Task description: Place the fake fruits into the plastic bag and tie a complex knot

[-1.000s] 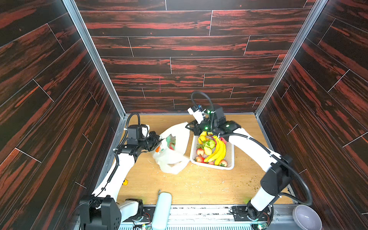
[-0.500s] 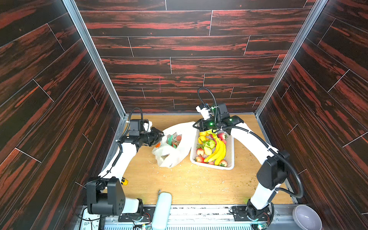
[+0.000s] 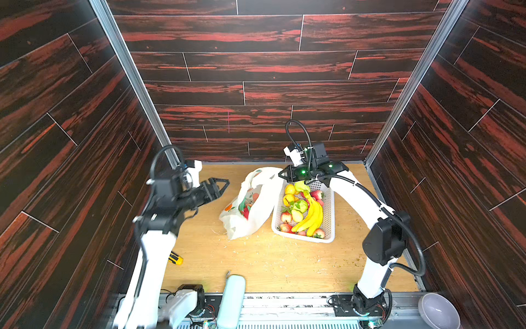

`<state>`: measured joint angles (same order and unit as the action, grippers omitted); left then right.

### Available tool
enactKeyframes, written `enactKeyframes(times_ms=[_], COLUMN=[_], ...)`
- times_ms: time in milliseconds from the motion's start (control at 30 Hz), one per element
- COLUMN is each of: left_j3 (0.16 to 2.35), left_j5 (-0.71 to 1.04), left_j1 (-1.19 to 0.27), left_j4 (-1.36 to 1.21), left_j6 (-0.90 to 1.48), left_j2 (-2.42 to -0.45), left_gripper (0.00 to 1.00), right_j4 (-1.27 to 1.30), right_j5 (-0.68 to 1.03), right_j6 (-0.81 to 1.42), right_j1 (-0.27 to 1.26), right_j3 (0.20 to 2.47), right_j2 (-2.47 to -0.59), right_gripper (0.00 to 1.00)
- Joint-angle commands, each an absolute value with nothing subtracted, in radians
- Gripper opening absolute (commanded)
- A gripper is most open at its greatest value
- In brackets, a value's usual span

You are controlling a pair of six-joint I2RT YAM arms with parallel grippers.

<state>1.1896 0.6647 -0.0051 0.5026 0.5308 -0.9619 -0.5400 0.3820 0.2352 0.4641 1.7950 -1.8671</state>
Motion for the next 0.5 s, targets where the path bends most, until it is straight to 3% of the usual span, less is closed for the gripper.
enactKeyframes(times_ms=[0, 100, 267, 467], left_j3=[1.131, 1.091, 1.028, 0.970], left_j5=[0.698, 0.753, 0.819, 0.762], left_j1=[-0.017, -0.026, -0.099, -0.217], left_j4=[0.490, 0.464, 0.400, 0.352], left_j6=[0.419, 0.378, 0.308, 0.206], left_j2=[-0.837, -0.753, -0.685, -0.672], left_gripper=[0.81, 0.90, 0.95, 0.97], right_j4=[-0.578, -0.586, -0.581, -0.583], right_j5=[0.391, 0.401, 0.410, 0.420], right_j6=[0.245, 0.242, 0.237, 0.236], right_j1=[0.443, 0.433, 0.431, 0.431], right_j3=[1.832, 1.845, 1.848, 1.845], right_j2=[-1.919, -1.940, -1.950, -1.953], right_gripper=[0.00, 0.00, 0.00, 0.00])
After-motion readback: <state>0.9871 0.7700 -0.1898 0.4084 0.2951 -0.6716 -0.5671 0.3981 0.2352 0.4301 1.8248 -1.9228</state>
